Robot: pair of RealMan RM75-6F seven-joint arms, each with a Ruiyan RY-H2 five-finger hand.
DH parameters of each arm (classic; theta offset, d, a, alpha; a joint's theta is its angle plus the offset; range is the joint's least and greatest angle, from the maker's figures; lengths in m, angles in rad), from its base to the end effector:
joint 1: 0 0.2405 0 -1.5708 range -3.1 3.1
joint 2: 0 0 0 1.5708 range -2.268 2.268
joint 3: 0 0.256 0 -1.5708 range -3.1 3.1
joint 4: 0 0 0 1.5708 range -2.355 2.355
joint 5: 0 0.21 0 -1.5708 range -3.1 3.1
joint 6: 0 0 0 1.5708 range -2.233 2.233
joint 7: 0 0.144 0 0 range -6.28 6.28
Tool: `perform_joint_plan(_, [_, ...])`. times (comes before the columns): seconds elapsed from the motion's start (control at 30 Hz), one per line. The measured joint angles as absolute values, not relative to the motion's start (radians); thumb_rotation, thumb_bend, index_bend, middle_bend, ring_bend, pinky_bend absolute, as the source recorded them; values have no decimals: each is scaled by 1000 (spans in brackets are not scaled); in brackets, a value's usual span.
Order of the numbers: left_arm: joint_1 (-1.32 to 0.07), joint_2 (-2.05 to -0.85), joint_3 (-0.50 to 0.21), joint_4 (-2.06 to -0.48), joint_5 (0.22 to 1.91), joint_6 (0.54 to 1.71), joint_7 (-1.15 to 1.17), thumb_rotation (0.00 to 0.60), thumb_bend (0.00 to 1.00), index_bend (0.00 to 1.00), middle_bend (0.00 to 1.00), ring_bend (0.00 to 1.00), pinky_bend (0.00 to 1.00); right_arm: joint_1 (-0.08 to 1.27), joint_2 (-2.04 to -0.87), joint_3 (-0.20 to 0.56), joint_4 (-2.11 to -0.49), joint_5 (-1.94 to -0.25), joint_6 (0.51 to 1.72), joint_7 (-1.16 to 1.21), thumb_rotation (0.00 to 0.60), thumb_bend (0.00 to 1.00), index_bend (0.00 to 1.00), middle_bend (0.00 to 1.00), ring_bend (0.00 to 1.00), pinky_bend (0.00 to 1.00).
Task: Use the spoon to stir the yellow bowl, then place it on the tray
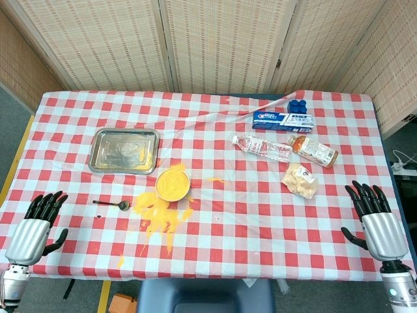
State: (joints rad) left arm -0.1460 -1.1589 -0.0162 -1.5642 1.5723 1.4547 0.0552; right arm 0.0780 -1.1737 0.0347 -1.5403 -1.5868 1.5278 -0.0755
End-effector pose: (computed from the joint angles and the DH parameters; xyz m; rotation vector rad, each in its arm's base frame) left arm -0.3008 0.1925 0.1379 -1.5356 -0.8276 -0.8996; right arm -0.3089 -0.1759 0.1465 1.4637 -0.7798 0.8933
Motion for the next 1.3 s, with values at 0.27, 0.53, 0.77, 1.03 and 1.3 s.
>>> perform_joint_plan(0.27, [-148, -1171, -8, -1561, 1581, 1451, 67, 600, 435, 0, 0, 0, 17, 78, -1176, 34, -1543, -1594, 1532, -74, 600, 105, 0, 0, 0, 0])
perform_joint_plan(0.53, [-196, -1232, -8, -1505, 1584, 1368, 70, 600, 453, 215, 0, 0, 16, 68, -1174, 45, -1539, -1590, 1557, -66, 600, 105, 0, 0, 0, 0])
perform_joint_plan(0.77, [-284, -1301, -25, -1447, 1524, 1201, 114, 600, 452, 340, 0, 0, 17, 75, -1186, 51, -1536, -1583, 1546, -79, 600, 105, 0, 0, 0, 0])
perform_joint_plan(1.03, [-348, -1387, -70, -1349, 1455, 1136, 138, 600, 445, 391, 0, 0, 24, 88, -1193, 56, -1530, -1559, 1512, -85, 600, 105, 0, 0, 0, 0])
perform_joint_plan(1.3, [-386, -1496, -91, -1190, 1451, 1140, 101, 600, 444, 431, 0, 0, 28, 89, -1196, 56, -1530, -1556, 1509, -88, 600, 106, 0, 0, 0, 0])
